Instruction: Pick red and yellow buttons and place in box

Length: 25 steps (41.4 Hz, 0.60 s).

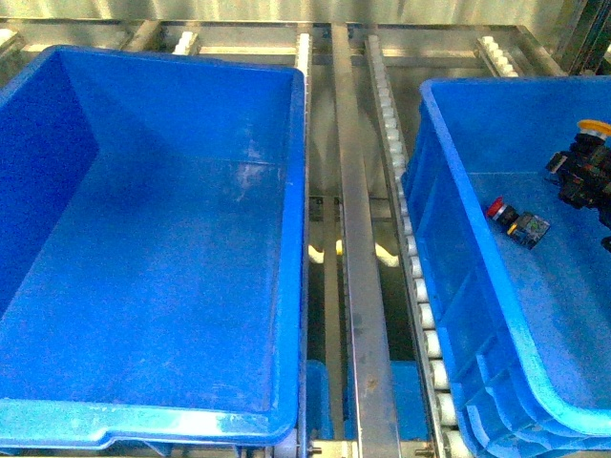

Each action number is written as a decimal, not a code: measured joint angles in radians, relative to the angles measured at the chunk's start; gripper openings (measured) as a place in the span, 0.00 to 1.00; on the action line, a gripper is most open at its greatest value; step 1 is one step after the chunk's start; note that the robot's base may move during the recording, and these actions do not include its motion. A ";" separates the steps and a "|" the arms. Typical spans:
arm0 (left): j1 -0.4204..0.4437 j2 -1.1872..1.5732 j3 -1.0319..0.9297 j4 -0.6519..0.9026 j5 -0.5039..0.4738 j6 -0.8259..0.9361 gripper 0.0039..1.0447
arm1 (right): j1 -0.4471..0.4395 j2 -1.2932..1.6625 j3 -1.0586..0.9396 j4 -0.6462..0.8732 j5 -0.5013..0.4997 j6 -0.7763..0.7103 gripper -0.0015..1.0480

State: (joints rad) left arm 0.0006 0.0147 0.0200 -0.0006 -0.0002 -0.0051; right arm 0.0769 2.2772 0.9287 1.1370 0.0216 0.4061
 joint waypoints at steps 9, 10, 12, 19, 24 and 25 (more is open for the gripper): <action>0.000 0.000 0.000 0.000 0.000 0.000 0.93 | 0.006 0.010 0.004 -0.034 0.000 0.001 0.25; 0.000 0.000 0.000 0.000 0.000 0.000 0.93 | 0.006 0.011 0.004 -0.043 -0.006 0.003 0.25; 0.000 0.000 0.000 0.000 0.000 0.000 0.93 | 0.008 0.012 0.005 -0.073 -0.013 0.005 0.25; 0.000 0.000 0.000 0.000 0.000 0.000 0.93 | 0.019 0.019 0.005 -0.134 -0.048 0.001 0.33; 0.000 0.000 0.000 0.000 0.000 0.000 0.93 | 0.021 0.021 0.005 -0.135 -0.048 -0.002 0.50; 0.000 0.000 0.000 0.000 0.000 0.000 0.93 | 0.021 0.021 0.005 -0.135 -0.048 -0.002 0.53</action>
State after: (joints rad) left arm 0.0006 0.0147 0.0200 -0.0006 -0.0002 -0.0051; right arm 0.0978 2.2978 0.9337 1.0023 -0.0261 0.4046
